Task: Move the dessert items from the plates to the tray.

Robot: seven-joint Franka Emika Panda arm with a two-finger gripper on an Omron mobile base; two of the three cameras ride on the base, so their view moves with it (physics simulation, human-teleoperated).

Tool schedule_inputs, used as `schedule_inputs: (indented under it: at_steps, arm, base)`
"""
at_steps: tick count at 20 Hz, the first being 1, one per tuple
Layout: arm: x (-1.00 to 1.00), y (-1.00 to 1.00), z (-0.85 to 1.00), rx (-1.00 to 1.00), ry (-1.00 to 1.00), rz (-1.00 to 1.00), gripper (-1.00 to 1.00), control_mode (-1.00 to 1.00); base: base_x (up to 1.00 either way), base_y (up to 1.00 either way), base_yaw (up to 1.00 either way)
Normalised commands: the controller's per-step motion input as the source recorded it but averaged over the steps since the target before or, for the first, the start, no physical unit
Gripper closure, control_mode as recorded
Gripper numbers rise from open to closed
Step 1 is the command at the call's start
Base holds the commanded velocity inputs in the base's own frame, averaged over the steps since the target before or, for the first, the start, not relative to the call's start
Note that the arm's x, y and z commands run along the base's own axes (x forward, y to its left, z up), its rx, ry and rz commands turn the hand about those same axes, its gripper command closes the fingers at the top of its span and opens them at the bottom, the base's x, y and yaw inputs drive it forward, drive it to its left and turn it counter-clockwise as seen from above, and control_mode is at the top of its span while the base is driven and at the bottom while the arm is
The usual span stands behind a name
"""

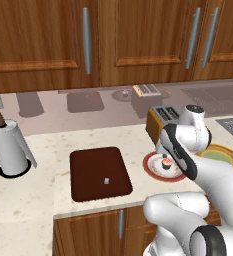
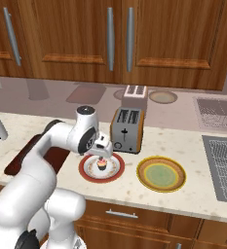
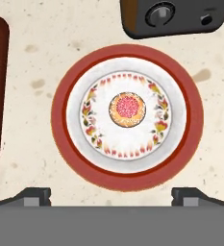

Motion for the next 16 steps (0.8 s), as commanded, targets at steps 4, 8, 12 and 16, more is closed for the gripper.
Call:
schedule_inputs:
  at_steps: [4,8,12,16]
  arm:
    - [0.01,-0.16,0.03,0.05,0.00,0.00,-1.00,-1.00]
    - [0.07,-0.02,0.02,-0.01,0.00,0.00,-1.00,-1.00]
    - [0.15,0.00,0.00,-0.04,0.02,0.02,-1.00,-1.00]
    - [0.37,0.00,0.00,-0.04,0.09,0.05,-1.00,-1.00]
  base:
    - [0.00,0.00,0.00]
    - [0.00,0.00,0.00]
    - [0.00,0.00,0.00]
    - [0.00,0.00,0.00]
